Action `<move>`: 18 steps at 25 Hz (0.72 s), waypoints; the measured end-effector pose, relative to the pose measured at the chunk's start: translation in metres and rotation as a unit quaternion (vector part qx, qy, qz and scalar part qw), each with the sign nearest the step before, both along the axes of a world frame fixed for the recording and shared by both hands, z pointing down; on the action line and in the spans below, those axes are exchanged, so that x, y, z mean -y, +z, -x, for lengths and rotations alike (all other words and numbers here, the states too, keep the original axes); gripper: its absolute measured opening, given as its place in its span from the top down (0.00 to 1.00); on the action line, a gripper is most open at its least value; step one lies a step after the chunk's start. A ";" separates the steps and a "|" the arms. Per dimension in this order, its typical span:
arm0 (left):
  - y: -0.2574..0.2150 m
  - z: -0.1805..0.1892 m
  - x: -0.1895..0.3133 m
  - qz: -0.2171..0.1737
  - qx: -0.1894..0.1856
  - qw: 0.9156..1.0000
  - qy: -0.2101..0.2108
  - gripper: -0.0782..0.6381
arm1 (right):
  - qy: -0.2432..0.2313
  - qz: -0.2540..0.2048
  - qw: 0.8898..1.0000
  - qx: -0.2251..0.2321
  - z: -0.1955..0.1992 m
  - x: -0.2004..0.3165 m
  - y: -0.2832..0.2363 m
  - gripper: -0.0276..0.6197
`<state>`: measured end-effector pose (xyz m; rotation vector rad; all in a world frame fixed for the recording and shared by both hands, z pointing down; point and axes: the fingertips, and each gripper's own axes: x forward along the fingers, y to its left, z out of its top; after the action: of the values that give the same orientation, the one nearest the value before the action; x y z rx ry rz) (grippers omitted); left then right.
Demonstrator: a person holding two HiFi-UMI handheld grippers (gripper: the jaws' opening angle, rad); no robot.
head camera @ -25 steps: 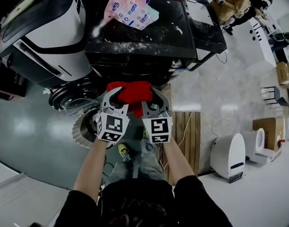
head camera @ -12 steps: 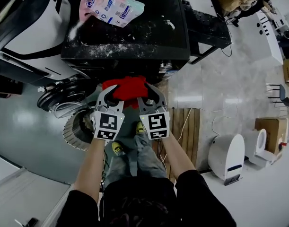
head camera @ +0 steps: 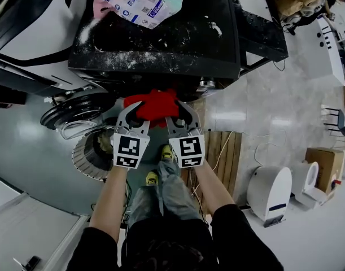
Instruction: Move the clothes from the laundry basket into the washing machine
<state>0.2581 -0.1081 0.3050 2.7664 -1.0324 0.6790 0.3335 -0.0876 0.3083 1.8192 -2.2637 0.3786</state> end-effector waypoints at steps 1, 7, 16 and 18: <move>0.006 0.001 0.001 0.002 -0.005 1.000 -0.001 0.76 | 0.002 0.001 1.000 0.001 0.001 0.000 0.007 0.77; 0.044 0.004 0.006 -0.008 -0.024 1.000 0.000 0.76 | 0.015 -0.006 1.000 0.011 0.004 0.004 0.046 0.77; 0.116 0.003 0.028 -0.026 -0.061 0.998 -0.023 0.76 | 0.030 -0.030 0.999 0.026 0.001 0.026 0.118 0.77; 0.131 0.001 0.034 -0.028 -0.071 0.997 -0.030 0.76 | 0.035 -0.037 0.998 0.035 0.000 0.032 0.133 0.77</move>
<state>0.2566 -0.1422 0.4359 2.7703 -1.1158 0.4437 0.3338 -0.1199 0.4418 1.9540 -2.2942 0.3814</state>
